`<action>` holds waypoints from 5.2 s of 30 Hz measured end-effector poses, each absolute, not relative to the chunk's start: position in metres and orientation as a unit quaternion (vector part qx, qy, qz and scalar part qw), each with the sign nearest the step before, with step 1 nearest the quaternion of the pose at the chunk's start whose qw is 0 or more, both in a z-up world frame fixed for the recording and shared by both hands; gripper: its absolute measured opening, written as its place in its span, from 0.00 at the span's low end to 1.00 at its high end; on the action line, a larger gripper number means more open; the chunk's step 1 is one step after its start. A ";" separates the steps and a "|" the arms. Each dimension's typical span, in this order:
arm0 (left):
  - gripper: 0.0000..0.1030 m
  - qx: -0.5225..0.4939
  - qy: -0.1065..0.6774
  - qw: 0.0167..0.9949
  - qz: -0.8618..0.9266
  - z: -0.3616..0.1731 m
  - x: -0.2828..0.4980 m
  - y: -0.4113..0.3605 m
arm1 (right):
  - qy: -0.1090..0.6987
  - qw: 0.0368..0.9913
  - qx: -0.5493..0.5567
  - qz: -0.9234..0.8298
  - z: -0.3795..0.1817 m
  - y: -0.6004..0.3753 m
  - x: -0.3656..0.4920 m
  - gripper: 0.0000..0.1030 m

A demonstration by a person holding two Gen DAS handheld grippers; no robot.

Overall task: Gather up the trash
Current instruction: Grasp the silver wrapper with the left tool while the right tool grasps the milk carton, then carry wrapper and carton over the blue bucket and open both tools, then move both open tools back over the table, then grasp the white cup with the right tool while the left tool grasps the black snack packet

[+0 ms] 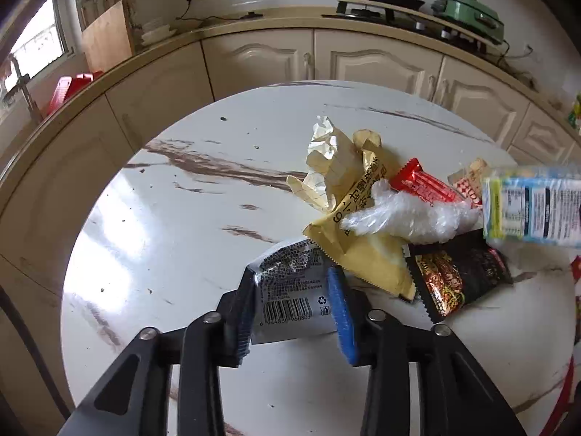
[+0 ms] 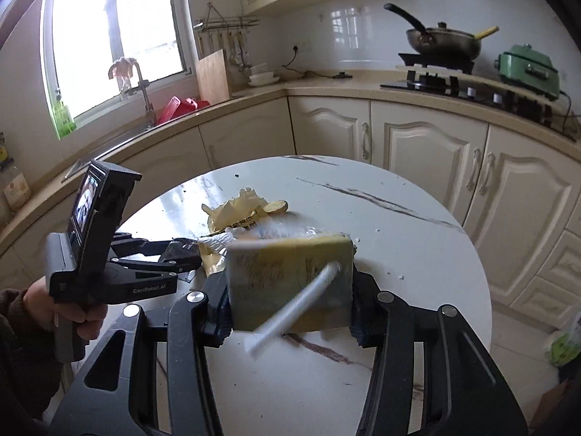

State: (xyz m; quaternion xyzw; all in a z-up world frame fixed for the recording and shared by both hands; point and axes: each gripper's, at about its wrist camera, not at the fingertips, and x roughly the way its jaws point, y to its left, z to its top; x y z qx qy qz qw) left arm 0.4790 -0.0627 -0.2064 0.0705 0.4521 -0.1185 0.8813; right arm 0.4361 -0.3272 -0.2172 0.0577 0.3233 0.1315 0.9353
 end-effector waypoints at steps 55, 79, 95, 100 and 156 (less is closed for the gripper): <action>0.01 0.208 0.493 0.743 -0.402 -0.263 0.305 -0.499 | 0.425 0.860 0.245 -0.142 -0.386 -0.670 0.194 0.63; 0.40 0.193 0.457 0.783 -0.375 -0.244 0.302 -0.510 | 0.371 0.872 0.251 -0.197 -0.332 -0.672 0.142 0.73; 0.79 0.117 0.329 0.894 -0.281 -0.096 0.220 -0.244 | 0.304 0.943 0.123 -0.064 -0.181 -0.482 0.209 0.88; 0.86 0.093 0.315 0.918 -0.220 -0.079 0.220 -0.160 | 0.322 0.944 0.072 0.013 -0.170 -0.413 0.263 0.90; 0.90 0.199 0.443 0.856 -0.178 -0.181 0.415 -0.172 | 0.418 0.888 0.063 0.180 -0.270 -0.386 0.423 0.20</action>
